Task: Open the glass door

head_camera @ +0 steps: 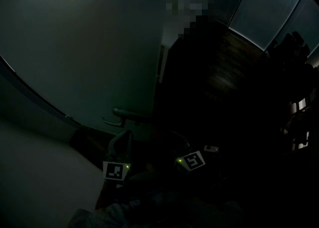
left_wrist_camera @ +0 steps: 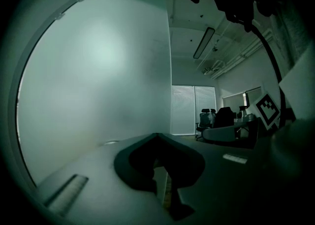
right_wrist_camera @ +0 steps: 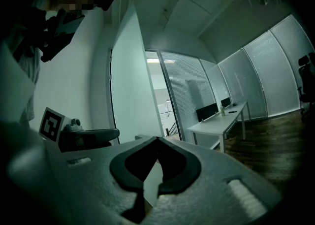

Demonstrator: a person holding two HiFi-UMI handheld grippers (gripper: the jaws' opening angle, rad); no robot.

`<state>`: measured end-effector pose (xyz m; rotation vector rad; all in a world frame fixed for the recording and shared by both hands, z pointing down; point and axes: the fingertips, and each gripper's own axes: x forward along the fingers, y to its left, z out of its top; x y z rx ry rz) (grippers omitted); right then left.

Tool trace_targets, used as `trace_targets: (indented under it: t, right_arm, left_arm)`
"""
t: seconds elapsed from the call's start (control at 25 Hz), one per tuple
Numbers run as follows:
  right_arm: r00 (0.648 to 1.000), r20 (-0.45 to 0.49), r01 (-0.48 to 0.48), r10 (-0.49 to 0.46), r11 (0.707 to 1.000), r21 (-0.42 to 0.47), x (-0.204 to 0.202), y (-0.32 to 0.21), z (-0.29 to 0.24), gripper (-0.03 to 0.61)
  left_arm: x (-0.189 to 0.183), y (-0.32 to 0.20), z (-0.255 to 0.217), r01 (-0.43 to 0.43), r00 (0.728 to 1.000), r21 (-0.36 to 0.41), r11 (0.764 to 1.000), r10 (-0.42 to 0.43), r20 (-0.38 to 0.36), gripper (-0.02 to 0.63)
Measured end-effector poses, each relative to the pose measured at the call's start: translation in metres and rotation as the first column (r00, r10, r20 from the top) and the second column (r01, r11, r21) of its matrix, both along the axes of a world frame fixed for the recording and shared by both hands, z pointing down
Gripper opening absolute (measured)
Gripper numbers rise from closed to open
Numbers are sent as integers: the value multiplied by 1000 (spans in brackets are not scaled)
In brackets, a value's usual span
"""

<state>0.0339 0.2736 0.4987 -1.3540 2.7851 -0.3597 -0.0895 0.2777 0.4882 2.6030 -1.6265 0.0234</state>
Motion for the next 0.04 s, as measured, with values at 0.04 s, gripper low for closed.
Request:
trace_targets:
  t: [0.04]
  right_arm:
    - [1000, 0, -1, 1, 1000, -1, 0, 0, 0, 2]
  left_arm:
    - [0, 0, 0, -2, 1000, 2, 1000, 2, 1, 5]
